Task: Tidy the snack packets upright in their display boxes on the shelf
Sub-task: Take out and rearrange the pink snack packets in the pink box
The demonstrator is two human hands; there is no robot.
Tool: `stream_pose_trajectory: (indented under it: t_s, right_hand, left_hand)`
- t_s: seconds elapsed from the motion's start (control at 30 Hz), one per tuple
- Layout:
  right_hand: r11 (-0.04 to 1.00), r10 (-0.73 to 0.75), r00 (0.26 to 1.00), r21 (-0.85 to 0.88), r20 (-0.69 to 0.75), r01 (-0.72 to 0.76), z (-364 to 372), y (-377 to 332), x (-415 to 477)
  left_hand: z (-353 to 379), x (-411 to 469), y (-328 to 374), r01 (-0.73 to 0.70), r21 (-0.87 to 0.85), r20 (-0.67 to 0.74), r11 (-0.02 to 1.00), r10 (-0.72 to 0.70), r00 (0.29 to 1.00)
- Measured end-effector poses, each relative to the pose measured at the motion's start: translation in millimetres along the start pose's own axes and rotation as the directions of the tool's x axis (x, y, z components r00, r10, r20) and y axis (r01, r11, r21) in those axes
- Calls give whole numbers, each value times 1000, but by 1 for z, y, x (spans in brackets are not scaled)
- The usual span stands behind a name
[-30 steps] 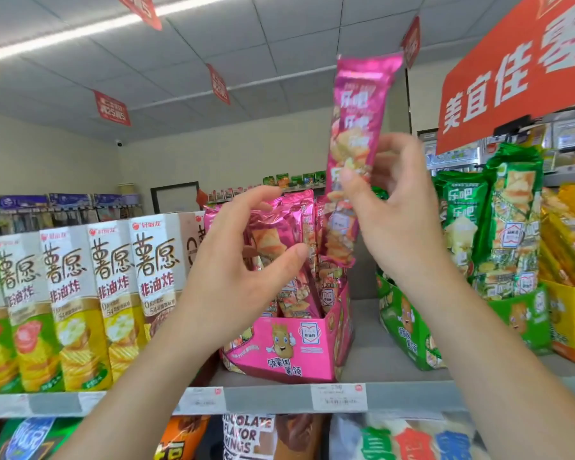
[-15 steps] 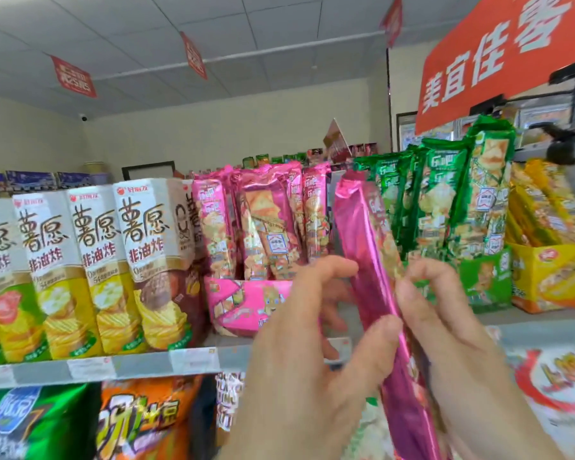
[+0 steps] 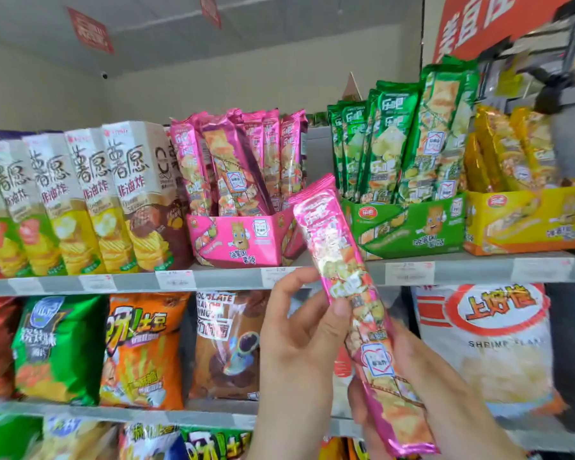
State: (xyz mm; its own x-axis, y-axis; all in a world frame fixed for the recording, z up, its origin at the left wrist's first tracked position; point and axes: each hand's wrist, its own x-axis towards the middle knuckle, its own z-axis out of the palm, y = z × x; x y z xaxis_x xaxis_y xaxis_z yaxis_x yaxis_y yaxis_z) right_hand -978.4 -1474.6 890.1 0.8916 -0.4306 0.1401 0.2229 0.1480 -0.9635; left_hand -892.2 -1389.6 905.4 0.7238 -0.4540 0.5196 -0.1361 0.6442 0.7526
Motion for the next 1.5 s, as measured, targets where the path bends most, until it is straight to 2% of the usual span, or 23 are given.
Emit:
stream_pose_trajectory:
  t_s: [0.03, 0.07, 0.13, 0.2, 0.27, 0.37, 0.43, 0.67, 0.8, 0.87, 0.93, 0.97, 1.0, 1.03, 1.07, 1.13, 1.17, 1.2, 1.27, 1.33, 1.4, 1.43, 1.5]
  right_hand:
    - [996, -37, 999, -83, 0, 36, 0, 4, -3]
    - [977, -123, 984, -187, -127, 98, -2, 7, -12]
    - [884, -304, 944, -408, -126, 230, -11, 17, -26]
    - [793, -357, 931, -551, -77, 258, -13, 11, -35]
    - [791, -332, 942, -557, -44, 253, -15, 5, -43]
    - [961, -134, 990, -238, 51, 142, -24, -3, -54]
    - [986, -94, 987, -125, 129, 110, -28, -8, -60]
    - [972, -136, 985, -176, 104, 153, -26, -11, -68]
    - [935, -198, 980, -294, 34, 199, -26, -7, -70]
    - [813, -310, 950, -532, -48, 238, -30, 1, -68]
    - [521, -475, 878, -823, -61, 225, -33, 10, -66]
    - [410, -538, 842, -883, -32, 228, -33, 13, -66]
    - [375, -561, 828, -895, -9, 244, -33, 16, -65]
    - [414, -544, 839, -869, 2, 271, -32, 17, -64]
    - [530, -489, 872, -794, 0, 297, -31, 15, -64]
    - [822, -311, 949, -487, 50, 295, -33, 9, -62]
    - [924, -213, 969, -298, 123, 241, -34, 6, -61]
    - [973, -145, 968, -147, 207, 177, -34, 3, -61]
    - [988, -134, 942, -28, 307, 150, -33, -2, -59]
    - [976, -175, 953, -83, 246, 200, -31, -2, -55]
    - [948, -242, 962, -181, 129, 263, -29, 1, -51]
    - [930, -285, 954, -216, 90, 298, -28, 2, -48]
    - [900, -344, 937, -262, 68, 349, -29, 4, -43]
  left_hand:
    - [2, -6, -2, 1, 11, 8, 1000, -1, 1000]
    - [4, -11, -3, 10, 42, 16, 999, -11, 1000]
    - [7, -21, -6, 23, 151, 21, 988, -27, 999]
    - [12, -26, -5, 20, 220, -20, 975, -16, 1000]
    - [17, -30, -3, 20, 189, -46, 982, -11, 999]
    - [23, -34, 1, 56, 27, -20, 998, -55, 998]
    - [28, -37, 4, 82, -70, 8, 994, -82, 997]
    - [37, -43, 4, 174, -246, 51, 953, -167, 985]
    - [37, -40, 6, 209, -123, 43, 970, -205, 978]
    - [36, -37, 7, 159, 17, -10, 987, -159, 987]
    - [35, -36, 7, 84, 133, -58, 988, -77, 995]
    - [34, -35, 7, 60, 137, -88, 989, -48, 995]
    - [32, -34, 8, 55, 90, -98, 994, -47, 994]
    - [31, -31, 11, 72, -5, -72, 997, -73, 995]
    - [30, -28, 15, 101, -117, -12, 988, -103, 995]
    - [24, -21, 21, 172, -277, 126, 945, -142, 982]
    - [21, -18, 23, 199, -329, 194, 923, -140, 971]
    - [18, -15, 25, 219, -369, 254, 903, -129, 959]
    - [15, -9, 29, 259, -394, 327, 882, -129, 936]
    - [17, -3, 33, 251, -309, 297, 917, -157, 942]
    - [18, 6, 40, 152, -36, 149, 988, -145, 978]
    - [18, 10, 43, 88, 135, 79, 987, -99, 992]
    - [14, 17, 50, -4, 307, 71, 952, -19, 997]
